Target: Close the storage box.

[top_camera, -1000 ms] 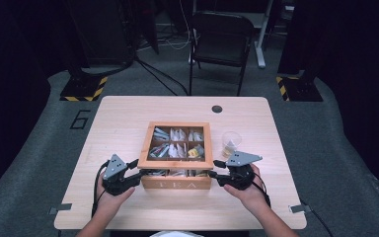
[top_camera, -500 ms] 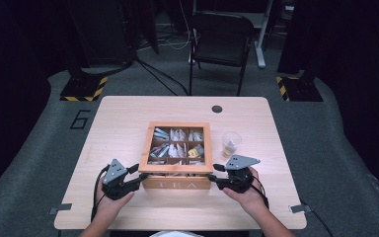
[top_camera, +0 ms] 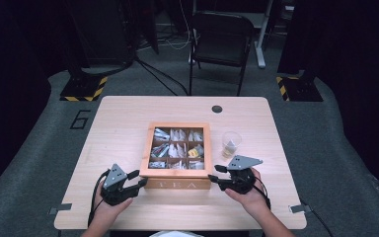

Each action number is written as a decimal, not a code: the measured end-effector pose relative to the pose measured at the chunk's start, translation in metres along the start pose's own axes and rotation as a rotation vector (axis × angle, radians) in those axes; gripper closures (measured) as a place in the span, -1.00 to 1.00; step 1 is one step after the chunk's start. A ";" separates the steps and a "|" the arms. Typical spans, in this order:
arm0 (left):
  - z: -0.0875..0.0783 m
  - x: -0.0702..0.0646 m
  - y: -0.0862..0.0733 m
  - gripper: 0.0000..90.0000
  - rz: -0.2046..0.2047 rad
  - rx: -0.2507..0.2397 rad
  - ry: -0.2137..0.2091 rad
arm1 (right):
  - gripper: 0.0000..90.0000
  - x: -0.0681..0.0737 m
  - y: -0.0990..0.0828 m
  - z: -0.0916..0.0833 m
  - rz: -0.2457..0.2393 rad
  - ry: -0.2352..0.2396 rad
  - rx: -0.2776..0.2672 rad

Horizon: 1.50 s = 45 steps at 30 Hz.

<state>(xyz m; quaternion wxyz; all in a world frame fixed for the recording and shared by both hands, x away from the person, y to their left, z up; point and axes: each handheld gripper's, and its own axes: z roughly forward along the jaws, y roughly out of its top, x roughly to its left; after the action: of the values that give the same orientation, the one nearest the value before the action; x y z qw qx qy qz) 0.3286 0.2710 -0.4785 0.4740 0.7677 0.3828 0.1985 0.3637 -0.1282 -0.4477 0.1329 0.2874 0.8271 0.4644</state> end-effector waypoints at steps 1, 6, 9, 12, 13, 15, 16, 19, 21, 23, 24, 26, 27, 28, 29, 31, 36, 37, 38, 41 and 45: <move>-0.003 0.001 0.000 0.16 0.000 0.009 -0.008 | 0.20 -0.001 -0.001 -0.001 0.006 0.000 -0.005; -0.003 0.007 0.000 0.15 -0.042 -0.012 0.007 | 0.20 -0.004 -0.002 -0.002 0.022 -0.007 -0.004; -0.004 0.008 0.001 0.15 -0.046 -0.009 0.007 | 0.20 -0.004 -0.002 -0.003 0.016 -0.010 -0.007; -0.007 0.010 0.001 0.15 -0.048 -0.002 0.002 | 0.20 -0.006 -0.002 -0.003 0.019 -0.015 -0.011; -0.007 0.010 0.001 0.15 -0.050 -0.010 0.011 | 0.20 -0.006 -0.002 -0.003 0.022 -0.018 -0.010; -0.009 0.012 0.002 0.15 -0.051 -0.022 0.021 | 0.19 -0.008 -0.003 -0.004 0.027 -0.024 -0.010; -0.010 0.013 0.002 0.15 -0.055 -0.028 0.026 | 0.19 -0.008 -0.003 -0.005 0.030 -0.025 -0.009; -0.012 0.016 0.004 0.15 -0.074 -0.037 0.023 | 0.19 -0.011 -0.004 -0.005 0.033 -0.038 -0.012; -0.013 0.017 0.006 0.15 -0.074 -0.045 0.029 | 0.19 -0.012 -0.004 -0.006 0.040 -0.045 -0.008; -0.014 0.019 0.008 0.15 -0.079 -0.056 0.043 | 0.19 -0.014 -0.004 -0.006 0.037 -0.051 -0.010; -0.014 0.020 0.009 0.15 -0.086 -0.057 0.043 | 0.19 -0.015 -0.004 -0.006 0.040 -0.052 -0.010; -0.015 0.023 0.010 0.15 -0.090 -0.049 0.045 | 0.19 -0.016 -0.005 -0.007 0.040 -0.056 -0.004; -0.015 0.024 0.011 0.15 -0.100 -0.058 0.051 | 0.19 -0.016 -0.005 -0.007 0.040 -0.059 -0.002; -0.015 0.026 0.011 0.15 -0.101 -0.059 0.055 | 0.19 -0.017 -0.005 -0.007 0.042 -0.064 -0.002; -0.015 0.027 0.012 0.15 -0.103 -0.056 0.058 | 0.19 -0.017 -0.005 -0.007 0.039 -0.067 0.000; -0.014 0.031 0.015 0.15 -0.115 -0.057 0.064 | 0.19 -0.018 -0.005 -0.007 0.037 -0.069 0.002; -0.011 0.042 0.018 0.15 -0.116 -0.035 0.091 | 0.18 -0.020 -0.005 -0.007 0.026 -0.085 0.009; -0.009 0.044 0.019 0.15 -0.120 -0.035 0.098 | 0.18 -0.020 -0.006 -0.007 0.032 -0.086 0.011; -0.008 0.046 0.019 0.15 -0.126 -0.040 0.102 | 0.18 -0.022 -0.006 -0.007 0.030 -0.087 0.012; -0.004 0.052 0.020 0.15 -0.136 -0.032 0.106 | 0.17 -0.025 -0.008 -0.006 0.037 -0.091 0.017; 0.003 0.060 0.020 0.15 -0.155 -0.015 0.103 | 0.17 -0.030 -0.012 -0.005 0.055 -0.097 0.032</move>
<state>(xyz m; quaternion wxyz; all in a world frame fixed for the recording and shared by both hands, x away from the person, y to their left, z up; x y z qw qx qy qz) 0.3764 0.3110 -0.4656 0.4735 0.7209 0.4632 0.2035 0.3812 -0.1545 -0.4565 0.1553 0.3341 0.8187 0.4403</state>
